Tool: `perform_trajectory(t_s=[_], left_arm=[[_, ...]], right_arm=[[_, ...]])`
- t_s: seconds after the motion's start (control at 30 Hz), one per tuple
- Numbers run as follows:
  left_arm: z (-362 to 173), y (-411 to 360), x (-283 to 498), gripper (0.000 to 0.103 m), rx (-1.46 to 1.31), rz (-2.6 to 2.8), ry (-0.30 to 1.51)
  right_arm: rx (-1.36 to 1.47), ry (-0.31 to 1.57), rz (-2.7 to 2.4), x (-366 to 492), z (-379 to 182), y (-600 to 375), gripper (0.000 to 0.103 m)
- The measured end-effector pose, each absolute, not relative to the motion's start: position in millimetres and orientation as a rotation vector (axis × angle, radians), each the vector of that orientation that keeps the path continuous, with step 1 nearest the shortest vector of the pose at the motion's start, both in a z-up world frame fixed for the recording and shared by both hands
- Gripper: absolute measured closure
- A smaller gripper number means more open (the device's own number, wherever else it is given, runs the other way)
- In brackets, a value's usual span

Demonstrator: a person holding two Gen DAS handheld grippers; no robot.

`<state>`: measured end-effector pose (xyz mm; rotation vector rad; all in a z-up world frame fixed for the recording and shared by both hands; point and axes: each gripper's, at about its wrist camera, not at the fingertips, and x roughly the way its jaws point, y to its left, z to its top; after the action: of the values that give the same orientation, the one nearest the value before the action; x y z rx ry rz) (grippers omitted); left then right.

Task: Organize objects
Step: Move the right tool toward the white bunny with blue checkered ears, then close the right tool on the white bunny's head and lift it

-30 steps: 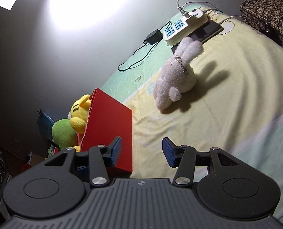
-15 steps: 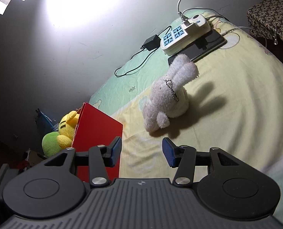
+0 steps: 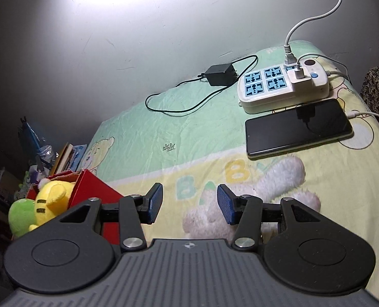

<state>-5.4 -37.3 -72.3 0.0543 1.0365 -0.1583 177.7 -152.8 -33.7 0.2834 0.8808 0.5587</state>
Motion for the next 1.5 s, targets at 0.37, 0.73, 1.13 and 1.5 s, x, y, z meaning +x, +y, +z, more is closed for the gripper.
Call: perform_trajectory(t_s=[0.37, 0.73, 1.13, 1.5], left_arm=[[-75.0, -32.1, -3.0, 0.001, 0.032, -0.143, 1.052], [-66.6, -24.8, -4.6, 0.001, 0.003, -0.176, 1.058], [-44.3, -27.5, -17.7, 0.001, 0.04, -0.283, 1.02], [-24.7, -14.3, -11.9, 0.002, -0.015, -0.37, 0.952]], right_arm=[[0.215, 1.002, 0.537, 220.8, -60.4, -126.6, 0.053], [0.304, 1.007, 0.721, 180.6, -55.0, -152.4, 0.053], [0.479, 1.043, 0.813, 119.7, -63.3, -213.8, 0.065], [0.544, 1.162, 0.698, 68.6, -83.1, -252.4, 0.066]])
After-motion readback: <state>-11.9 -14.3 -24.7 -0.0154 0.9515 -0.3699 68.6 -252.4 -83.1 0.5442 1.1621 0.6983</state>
